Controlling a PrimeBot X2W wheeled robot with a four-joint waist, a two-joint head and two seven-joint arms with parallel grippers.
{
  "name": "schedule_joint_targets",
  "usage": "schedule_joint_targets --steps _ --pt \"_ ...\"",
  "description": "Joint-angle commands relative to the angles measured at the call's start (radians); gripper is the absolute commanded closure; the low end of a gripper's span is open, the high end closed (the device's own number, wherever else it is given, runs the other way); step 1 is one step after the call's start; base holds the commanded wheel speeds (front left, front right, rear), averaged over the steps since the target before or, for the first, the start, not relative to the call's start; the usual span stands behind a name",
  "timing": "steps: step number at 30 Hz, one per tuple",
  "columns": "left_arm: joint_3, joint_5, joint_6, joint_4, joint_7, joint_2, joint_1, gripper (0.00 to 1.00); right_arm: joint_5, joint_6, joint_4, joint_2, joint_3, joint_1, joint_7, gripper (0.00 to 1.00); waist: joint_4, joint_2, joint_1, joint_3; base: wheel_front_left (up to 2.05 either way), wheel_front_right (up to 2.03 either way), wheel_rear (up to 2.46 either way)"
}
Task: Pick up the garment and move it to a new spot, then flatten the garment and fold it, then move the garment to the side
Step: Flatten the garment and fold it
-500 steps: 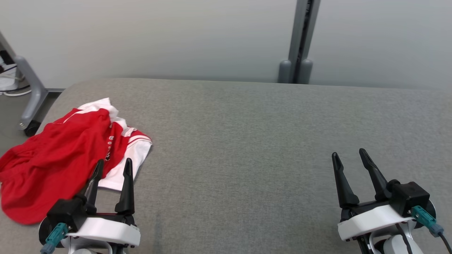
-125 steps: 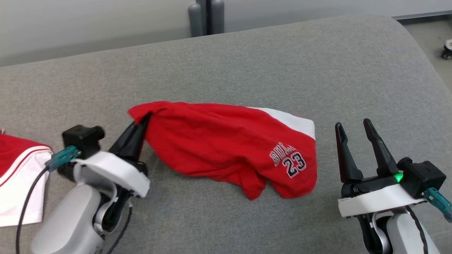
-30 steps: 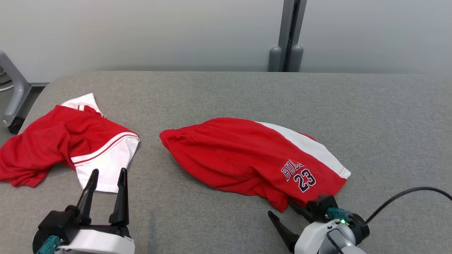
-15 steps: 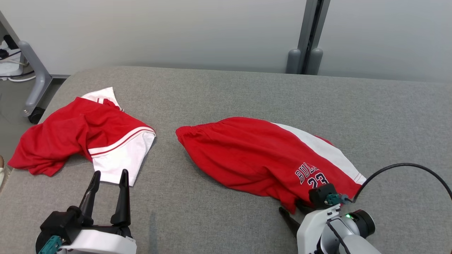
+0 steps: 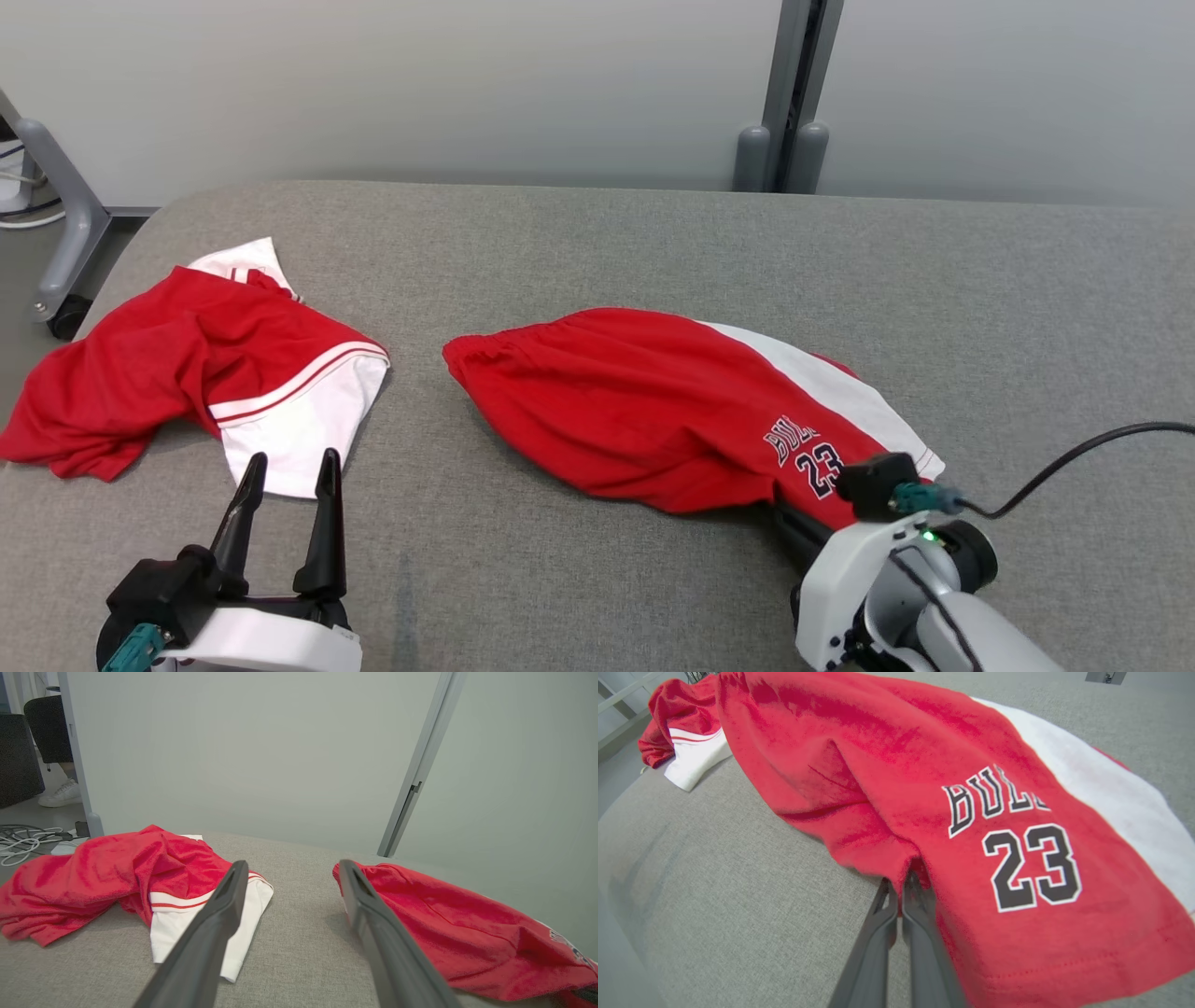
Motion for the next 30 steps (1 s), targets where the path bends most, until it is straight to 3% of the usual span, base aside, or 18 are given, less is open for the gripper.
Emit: schedule_joint_targets --steps 1,5,11,21,28,29,30 --pt "0.002 -0.005 -0.002 0.001 -0.005 0.005 -0.017 0.0 0.035 0.0 -0.034 -0.022 0.0 -0.017 0.007 1.0 -0.005 0.0 0.0 0.006 0.0 0.0 0.0" --pt "-0.002 -0.013 -0.003 0.001 -0.005 0.01 -0.032 0.0 0.106 0.0 -0.143 -0.12 -0.03 -0.046 0.039 1.0 -0.01 0.0 0.0 0.034 0.0 0.0 0.0" --pt "-0.027 -0.037 -0.003 -0.011 -0.005 0.027 -0.064 0.0 0.193 0.0 -0.205 -0.193 -0.064 -0.149 0.125 1.0 -0.006 0.0 0.0 0.111 0.0 0.0 0.0" --pt "-0.08 -0.089 -0.003 -0.018 -0.005 0.063 -0.144 0.0 0.275 0.0 -0.063 -0.231 -0.082 -0.404 0.275 1.0 0.045 0.0 0.0 0.248 0.0 0.0 0.0" --pt "-0.105 -0.116 -0.003 -0.012 -0.005 0.067 -0.181 0.0 0.229 0.0 0.11 -0.229 -0.065 -0.565 0.287 1.0 0.087 0.0 0.0 0.297 0.0 0.0 0.0" --pt "-0.107 -0.116 -0.003 -0.011 -0.005 0.067 -0.184 0.0 0.226 0.0 0.133 -0.222 -0.058 -0.582 0.281 0.84 0.088 0.0 0.0 0.299 0.0 0.0 0.0" --pt "-0.107 -0.116 -0.003 -0.009 -0.005 0.068 -0.186 0.0 0.218 0.0 0.161 -0.223 -0.055 -0.599 0.271 0.58 0.089 0.0 0.0 0.3 0.0 0.0 0.0"
